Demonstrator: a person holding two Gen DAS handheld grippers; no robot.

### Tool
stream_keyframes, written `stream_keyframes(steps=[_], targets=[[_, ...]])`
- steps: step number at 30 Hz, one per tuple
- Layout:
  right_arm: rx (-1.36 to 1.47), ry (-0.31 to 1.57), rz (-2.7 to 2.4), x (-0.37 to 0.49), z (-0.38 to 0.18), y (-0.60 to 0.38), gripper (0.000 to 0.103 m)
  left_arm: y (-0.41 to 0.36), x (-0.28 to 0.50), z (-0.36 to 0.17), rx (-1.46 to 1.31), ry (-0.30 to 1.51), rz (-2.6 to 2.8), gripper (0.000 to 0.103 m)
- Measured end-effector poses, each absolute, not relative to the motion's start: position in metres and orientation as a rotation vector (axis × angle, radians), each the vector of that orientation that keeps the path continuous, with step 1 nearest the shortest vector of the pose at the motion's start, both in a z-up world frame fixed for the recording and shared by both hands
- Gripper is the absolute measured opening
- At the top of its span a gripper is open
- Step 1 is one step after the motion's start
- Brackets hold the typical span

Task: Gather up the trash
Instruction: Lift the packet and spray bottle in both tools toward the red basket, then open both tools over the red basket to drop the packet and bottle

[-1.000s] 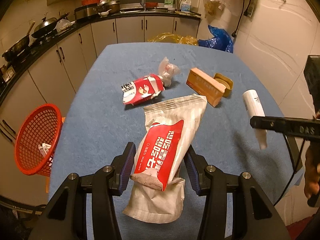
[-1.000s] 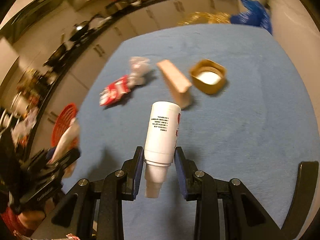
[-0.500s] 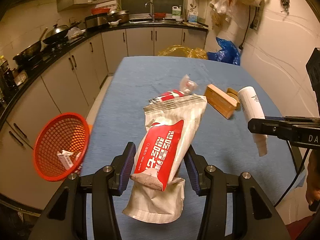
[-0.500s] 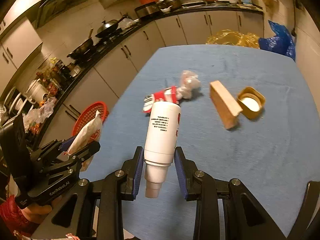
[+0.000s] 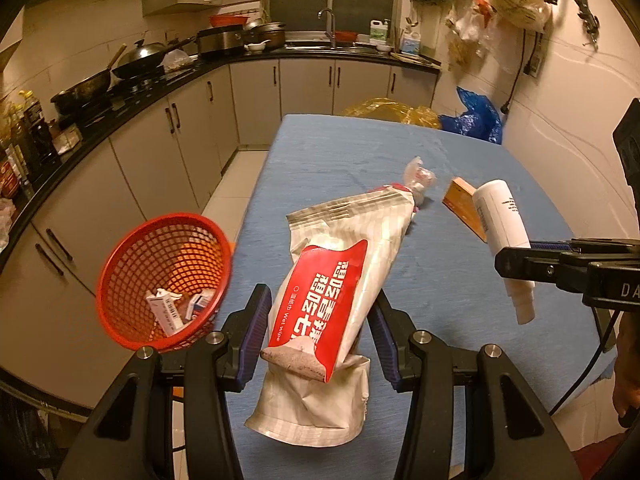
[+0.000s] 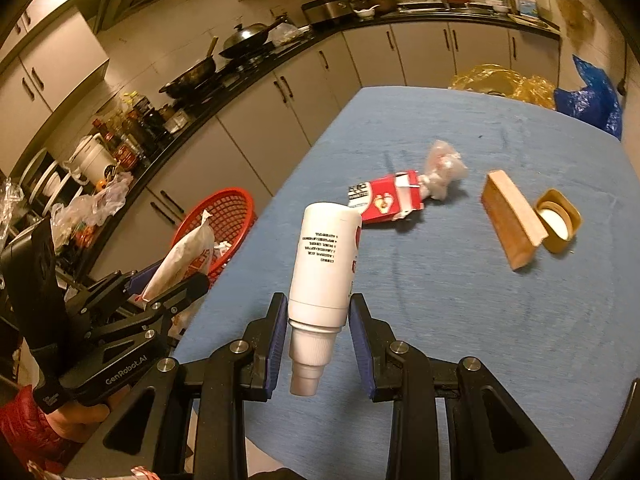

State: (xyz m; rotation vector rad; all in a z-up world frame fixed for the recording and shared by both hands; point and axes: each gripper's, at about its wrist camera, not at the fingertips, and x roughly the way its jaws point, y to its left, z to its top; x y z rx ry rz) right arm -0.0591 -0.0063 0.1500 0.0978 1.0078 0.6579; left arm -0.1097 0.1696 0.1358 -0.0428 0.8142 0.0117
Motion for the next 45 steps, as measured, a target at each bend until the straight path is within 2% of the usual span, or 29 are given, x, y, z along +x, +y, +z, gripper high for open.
stream_keyframes(steps=[21, 45], targets=[[0.022, 1.014, 0.732, -0.049, 0.161, 0.069, 0.033, 0.246, -0.116, 0.139, -0.122, 0.769, 0.100, 0.048], [-0.005, 1.064, 0.821, -0.009, 0.150, 0.170, 0.034, 0.340, -0.093, 0.115, -0.186, 0.823, 0.209, 0.048]])
